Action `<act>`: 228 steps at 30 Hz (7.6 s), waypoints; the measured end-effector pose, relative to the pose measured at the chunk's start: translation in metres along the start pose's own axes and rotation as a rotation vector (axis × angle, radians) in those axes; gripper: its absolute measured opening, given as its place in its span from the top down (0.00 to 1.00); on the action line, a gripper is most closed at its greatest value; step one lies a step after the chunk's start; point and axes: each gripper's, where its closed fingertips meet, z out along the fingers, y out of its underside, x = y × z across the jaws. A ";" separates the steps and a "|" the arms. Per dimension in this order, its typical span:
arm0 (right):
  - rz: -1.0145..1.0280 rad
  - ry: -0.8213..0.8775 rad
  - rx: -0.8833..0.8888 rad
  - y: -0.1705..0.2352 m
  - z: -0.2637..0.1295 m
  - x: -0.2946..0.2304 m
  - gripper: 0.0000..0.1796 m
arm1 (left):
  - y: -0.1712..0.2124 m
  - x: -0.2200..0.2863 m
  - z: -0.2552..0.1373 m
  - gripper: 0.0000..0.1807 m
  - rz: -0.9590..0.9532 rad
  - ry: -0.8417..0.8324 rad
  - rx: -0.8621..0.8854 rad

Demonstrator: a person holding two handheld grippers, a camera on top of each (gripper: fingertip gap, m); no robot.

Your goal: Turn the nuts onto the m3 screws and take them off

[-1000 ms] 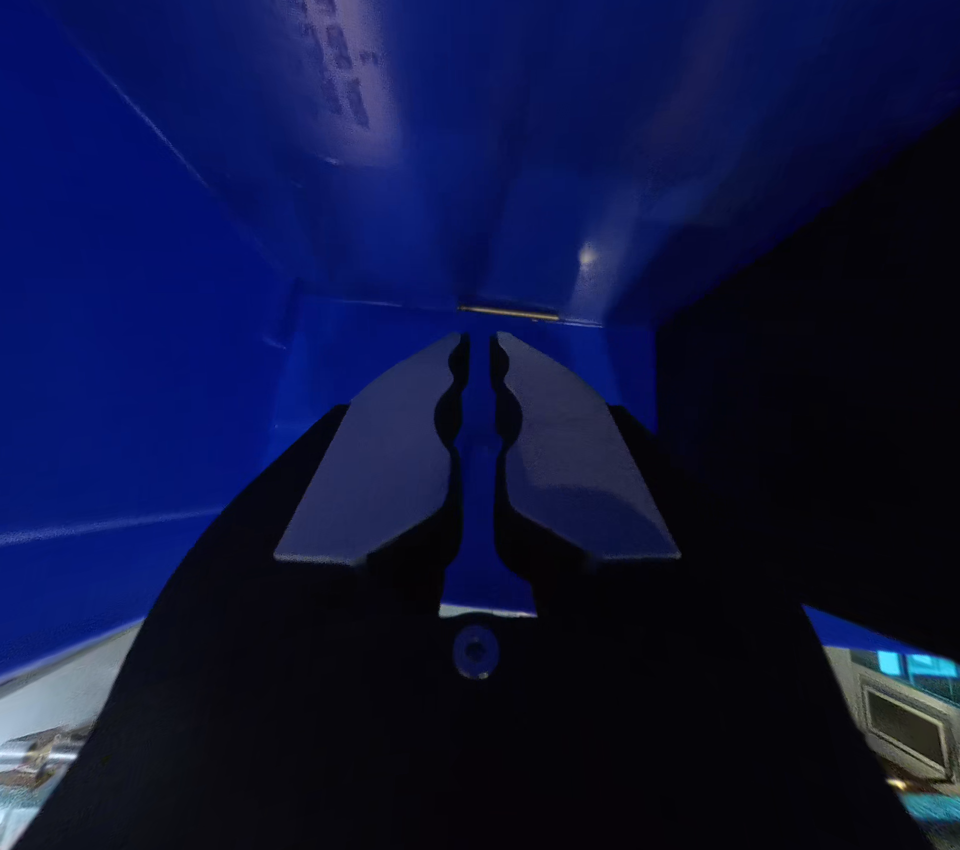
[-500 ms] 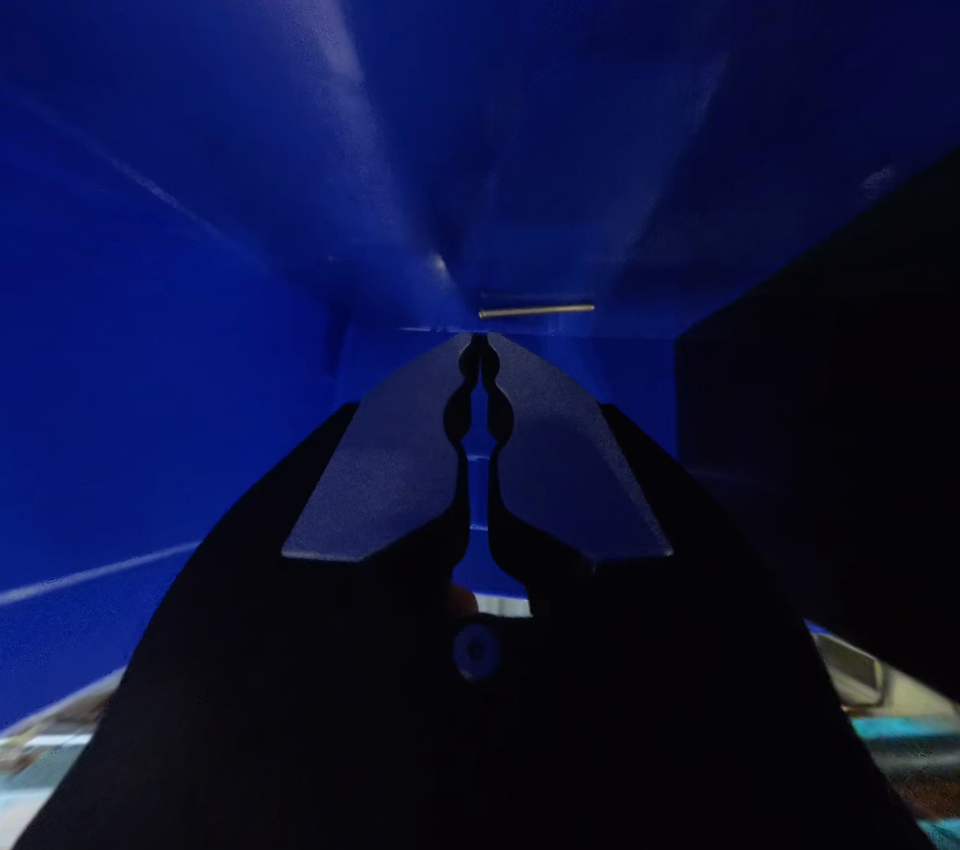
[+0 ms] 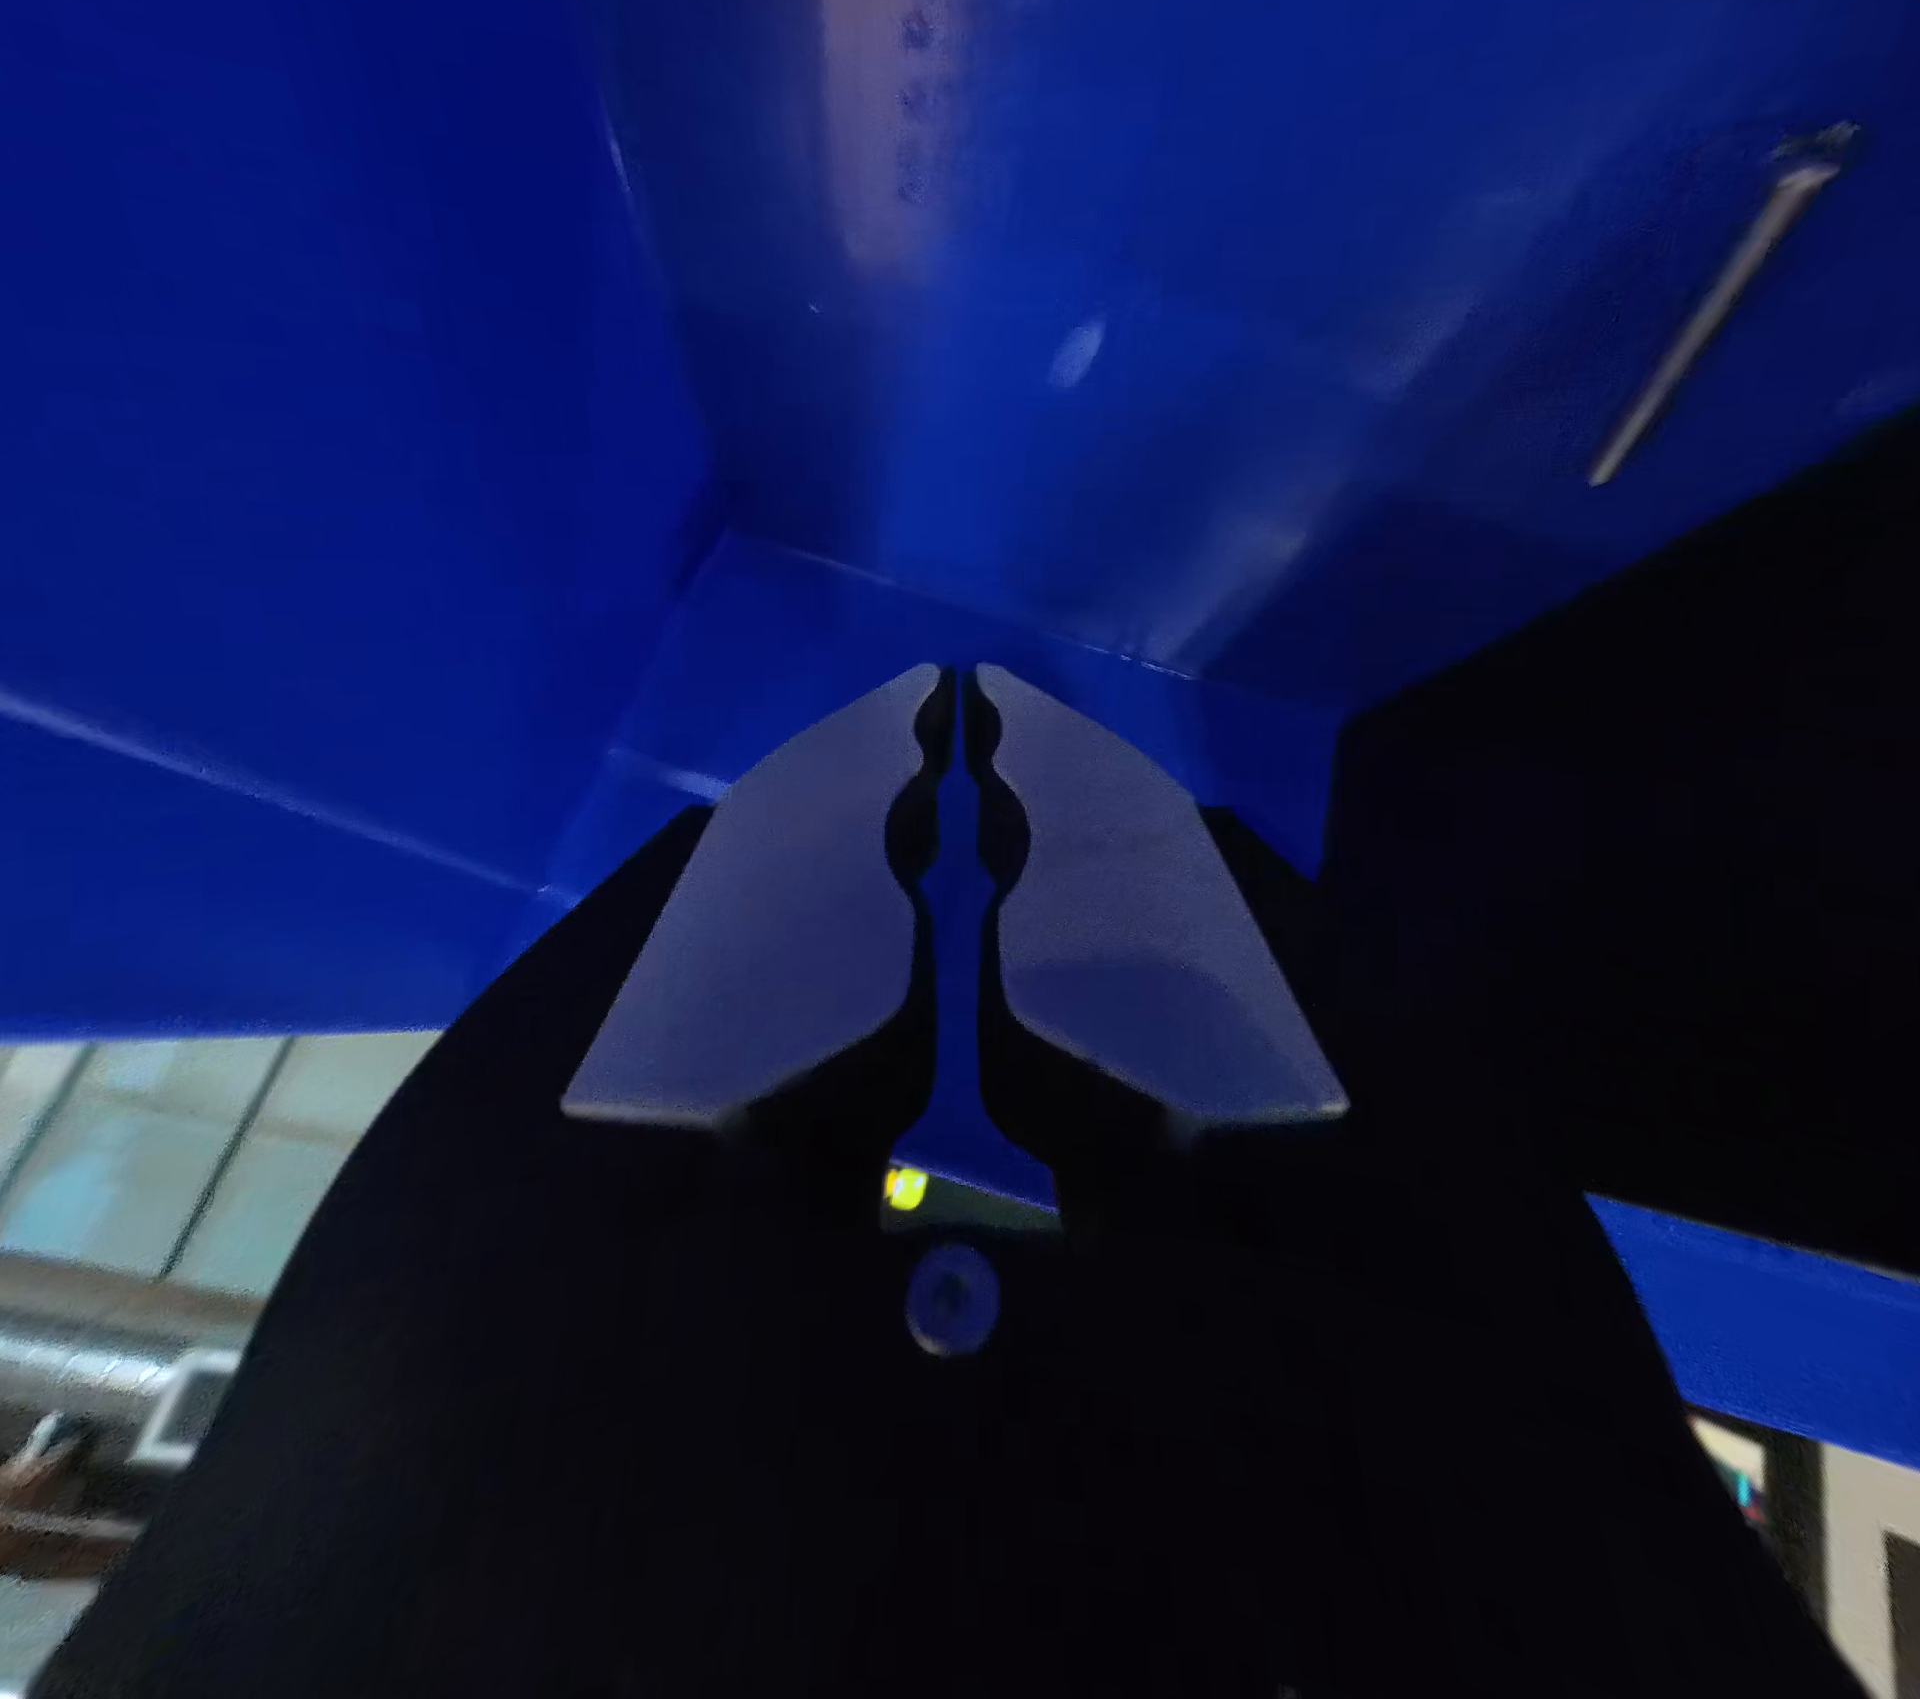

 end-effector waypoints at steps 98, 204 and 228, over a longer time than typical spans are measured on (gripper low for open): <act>-0.060 0.099 0.040 -0.008 0.006 0.019 1.00 | -0.041 0.039 -0.044 0.84 0.201 0.102 0.406; -0.089 0.058 0.079 0.011 -0.032 0.009 1.00 | -0.200 0.355 -0.245 0.93 0.624 0.174 0.723; -0.093 0.047 0.082 0.011 -0.031 0.005 1.00 | 0.002 0.194 -0.211 0.88 0.268 -0.036 0.518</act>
